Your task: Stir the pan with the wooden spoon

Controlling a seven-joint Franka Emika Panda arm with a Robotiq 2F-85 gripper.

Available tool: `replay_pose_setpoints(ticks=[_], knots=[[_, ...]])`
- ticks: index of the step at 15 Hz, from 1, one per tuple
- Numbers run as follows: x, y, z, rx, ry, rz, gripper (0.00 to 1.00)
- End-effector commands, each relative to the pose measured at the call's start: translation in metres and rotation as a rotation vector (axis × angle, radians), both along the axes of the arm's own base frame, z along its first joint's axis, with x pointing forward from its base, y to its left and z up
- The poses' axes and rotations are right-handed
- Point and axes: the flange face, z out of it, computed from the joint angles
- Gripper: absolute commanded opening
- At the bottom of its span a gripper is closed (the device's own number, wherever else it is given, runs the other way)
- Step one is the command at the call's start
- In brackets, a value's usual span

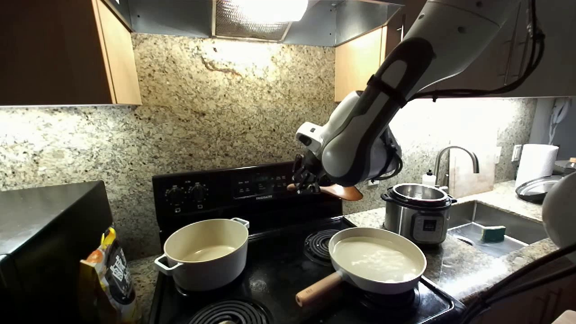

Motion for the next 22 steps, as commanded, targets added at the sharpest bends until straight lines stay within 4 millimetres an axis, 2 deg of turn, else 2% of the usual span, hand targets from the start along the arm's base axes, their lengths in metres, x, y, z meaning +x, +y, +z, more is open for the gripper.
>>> replay_pose_setpoints(ticks=[1, 5, 8, 11, 14, 17, 22], knots=[[-0.030, 0.007, -0.020, 0.030, 0.052, -0.041, 0.12], [-0.037, 0.005, -0.069, 0.155, 0.142, -0.039, 0.12], [-0.025, -0.010, -0.098, 0.243, 0.205, -0.043, 0.12], [-0.014, -0.023, -0.120, 0.323, 0.225, -0.016, 0.12], [-0.011, -0.022, -0.127, 0.369, 0.236, 0.010, 0.12], [-0.011, -0.005, -0.128, 0.373, 0.256, 0.059, 0.12], [-0.025, 0.011, -0.125, 0.395, 0.271, 0.065, 0.12]])
